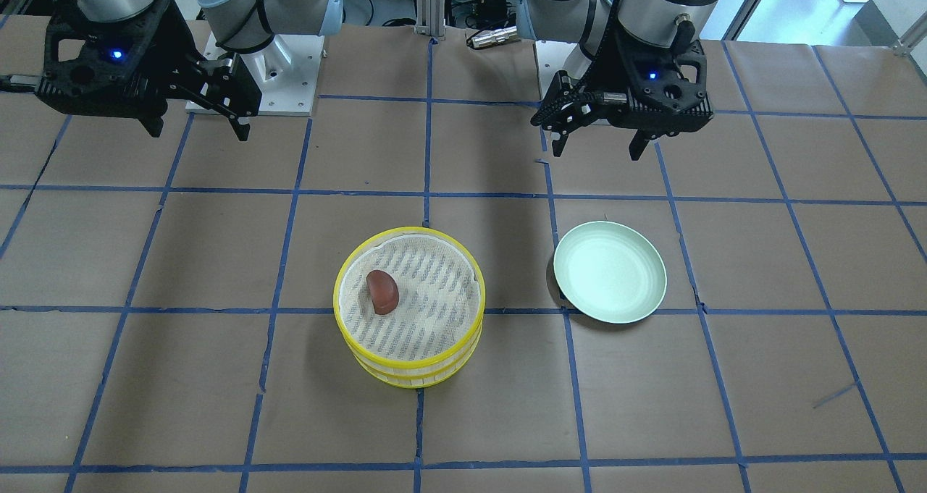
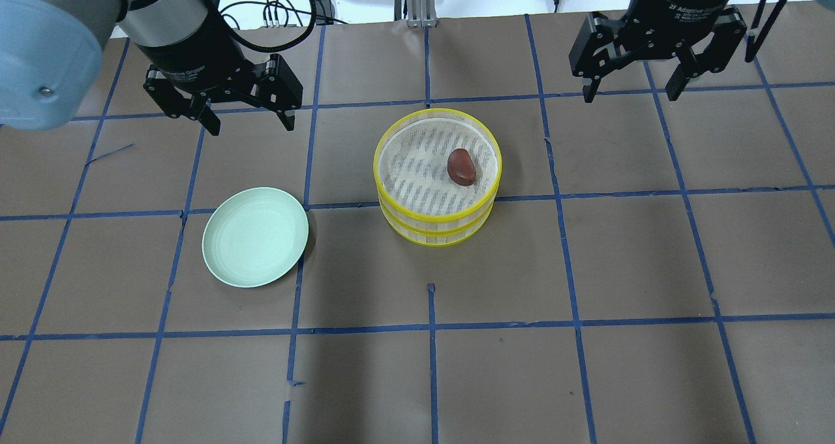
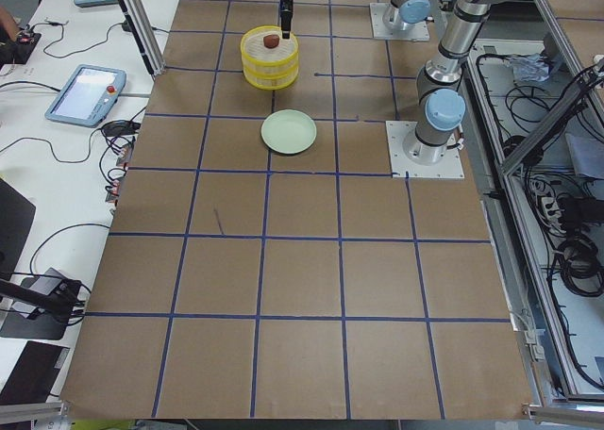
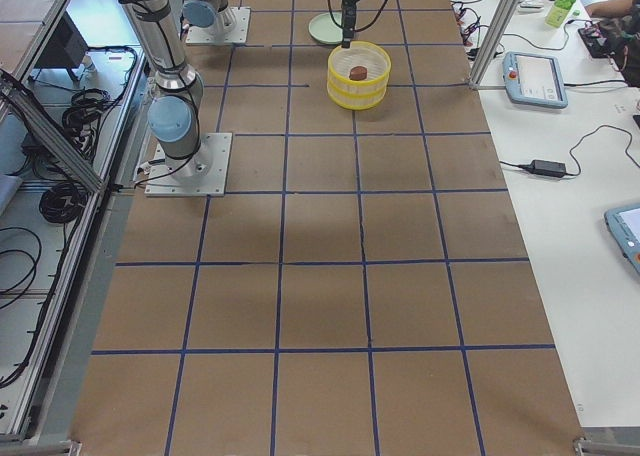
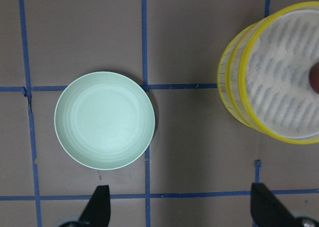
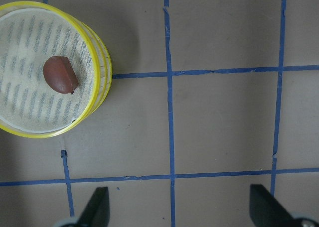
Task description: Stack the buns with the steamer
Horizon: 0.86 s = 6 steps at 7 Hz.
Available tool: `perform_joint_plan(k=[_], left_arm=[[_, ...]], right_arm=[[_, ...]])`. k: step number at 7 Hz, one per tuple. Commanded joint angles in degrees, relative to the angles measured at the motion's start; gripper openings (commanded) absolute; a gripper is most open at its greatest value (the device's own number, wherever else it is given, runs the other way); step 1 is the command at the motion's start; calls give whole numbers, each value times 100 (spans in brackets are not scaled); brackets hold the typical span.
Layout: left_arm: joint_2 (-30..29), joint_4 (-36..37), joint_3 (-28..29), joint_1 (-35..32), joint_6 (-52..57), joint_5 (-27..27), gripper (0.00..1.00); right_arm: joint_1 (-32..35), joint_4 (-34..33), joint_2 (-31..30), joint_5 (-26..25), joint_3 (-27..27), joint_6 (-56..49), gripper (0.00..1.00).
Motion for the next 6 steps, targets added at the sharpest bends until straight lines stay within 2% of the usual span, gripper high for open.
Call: perform_joint_plan(k=[1, 6], left_arm=[[41, 4, -40, 40, 33, -31, 100], [41, -66, -57, 40, -19, -23, 100]], right_arm=[[-1, 0, 0, 31, -2, 0, 100], [-1, 0, 9, 40, -2, 0, 100]])
